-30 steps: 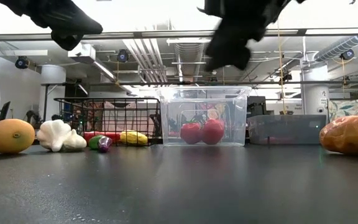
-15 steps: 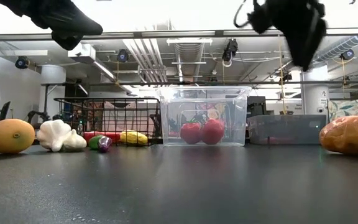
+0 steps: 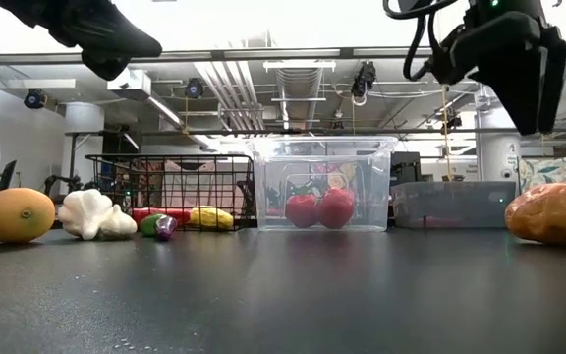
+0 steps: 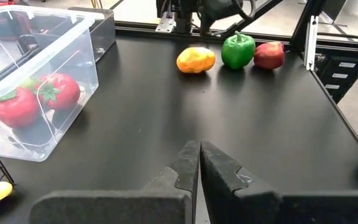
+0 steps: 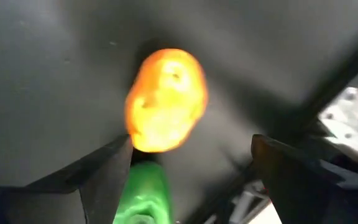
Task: Sort produce into baskets
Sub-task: Put the potato into the wire basket
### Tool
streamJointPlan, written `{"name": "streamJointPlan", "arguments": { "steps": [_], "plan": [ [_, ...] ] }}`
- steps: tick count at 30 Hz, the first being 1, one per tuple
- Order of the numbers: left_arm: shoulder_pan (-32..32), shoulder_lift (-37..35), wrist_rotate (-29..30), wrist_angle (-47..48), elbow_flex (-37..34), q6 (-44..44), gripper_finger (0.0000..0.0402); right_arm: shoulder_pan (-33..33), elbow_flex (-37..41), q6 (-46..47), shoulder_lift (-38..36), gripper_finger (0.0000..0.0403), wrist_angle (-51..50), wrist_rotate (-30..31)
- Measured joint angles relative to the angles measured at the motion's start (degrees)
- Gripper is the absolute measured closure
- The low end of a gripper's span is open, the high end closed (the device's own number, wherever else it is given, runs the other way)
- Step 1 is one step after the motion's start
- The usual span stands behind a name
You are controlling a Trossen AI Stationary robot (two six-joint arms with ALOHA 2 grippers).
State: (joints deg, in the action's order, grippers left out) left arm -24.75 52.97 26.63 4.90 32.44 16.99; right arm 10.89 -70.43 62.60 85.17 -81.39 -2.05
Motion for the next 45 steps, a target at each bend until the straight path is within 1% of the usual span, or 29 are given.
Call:
{"name": "streamJointPlan", "arguments": {
  "steps": [4, 15, 19, 23, 27, 30, 35, 37, 42, 45],
  "plan": [
    [0.0, 0.0, 0.0, 0.0, -0.1, 0.0, 0.0401, 0.4, 3.1, 0.1, 0.0, 0.0089, 5.6, -1.8],
    [0.0, 0.1, 0.0, 0.2, -0.3, -0.2, 0.0401, 0.4, 12.3, 2.1, 0.0, 0.0095, 13.9, -5.6],
    [0.0, 0.1, 0.5, 0.3, -0.3, -0.2, 0.0401, 0.3, 14.6, 2.0, 0.0, 0.0096, 17.4, -5.9],
    [0.0, 0.1, 1.4, 0.3, -0.3, -0.2, 0.0401, 0.3, 17.0, 1.3, 0.0, 0.0094, 21.2, -5.9],
    [0.0, 0.1, 1.4, 0.3, -0.3, -0.2, 0.0401, 0.3, 18.0, 0.8, -0.2, 0.0099, 22.5, -5.2],
    [0.0, 0.1, 1.4, 0.3, -0.3, -0.2, 0.0401, 0.4, 18.0, 0.3, -0.3, 0.0111, 22.8, -4.4],
    [0.0, 0.1, 1.4, 0.3, -0.3, 0.0, 0.0401, 0.4, 18.4, -0.9, -0.2, 0.0145, 23.5, -3.6],
    [0.0, 0.2, 1.5, 0.2, -0.3, 0.0, 0.0401, 0.4, 19.2, -1.0, -0.2, 0.0149, 24.4, -3.5],
    [0.0, 0.3, 1.5, 0.3, -0.3, 0.0, 0.0401, 0.2, 20.4, -1.8, -0.2, 0.0144, 27.2, -2.2],
    [0.0, 0.3, 1.4, 0.2, -0.3, 0.0, 0.0401, 0.2, 20.4, -1.9, -0.5, 0.0157, 27.6, -1.4]
  ]
}}
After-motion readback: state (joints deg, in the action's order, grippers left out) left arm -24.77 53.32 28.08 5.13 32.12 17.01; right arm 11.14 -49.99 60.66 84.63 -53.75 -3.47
